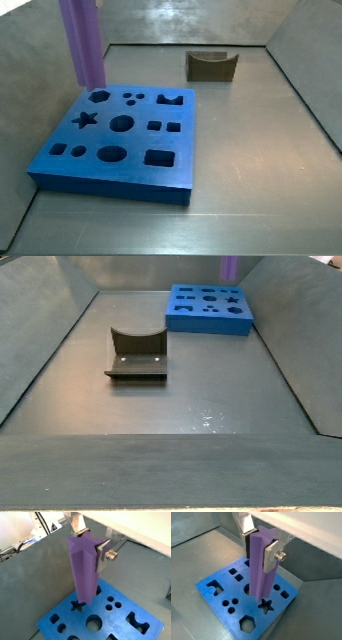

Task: Pick up the star object. Move up. Move to above the board. Insert the star object.
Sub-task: Insert the star object.

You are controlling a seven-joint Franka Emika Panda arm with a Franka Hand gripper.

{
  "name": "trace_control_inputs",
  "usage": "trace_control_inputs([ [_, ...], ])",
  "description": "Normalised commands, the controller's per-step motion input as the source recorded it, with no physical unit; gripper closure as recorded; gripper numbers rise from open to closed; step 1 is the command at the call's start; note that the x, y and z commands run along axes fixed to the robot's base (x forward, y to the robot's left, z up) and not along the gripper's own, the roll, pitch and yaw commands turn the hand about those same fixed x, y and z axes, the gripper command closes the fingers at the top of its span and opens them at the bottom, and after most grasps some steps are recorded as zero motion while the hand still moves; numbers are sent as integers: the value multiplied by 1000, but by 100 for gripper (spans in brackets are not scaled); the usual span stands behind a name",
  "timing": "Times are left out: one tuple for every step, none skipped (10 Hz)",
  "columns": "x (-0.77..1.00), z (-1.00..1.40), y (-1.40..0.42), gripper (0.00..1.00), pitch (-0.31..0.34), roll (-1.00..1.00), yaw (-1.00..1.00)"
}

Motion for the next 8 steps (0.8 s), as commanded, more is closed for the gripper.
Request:
trace_control_inputs([
  [-26,-620,-80,100,63,-236,0],
  [-34,-669,-160,100,144,-163,206],
  [-183,-629,-17,100,103,-186,460],
  [-94,-140,0,100,0,-183,271],
  [0,-37,0,100,0,0,0],
  [-71,-651,-140,100,53,0,-200],
  [0,-449,-29,100,60,0,-180],
  [0,-14,0,100,0,-64,0],
])
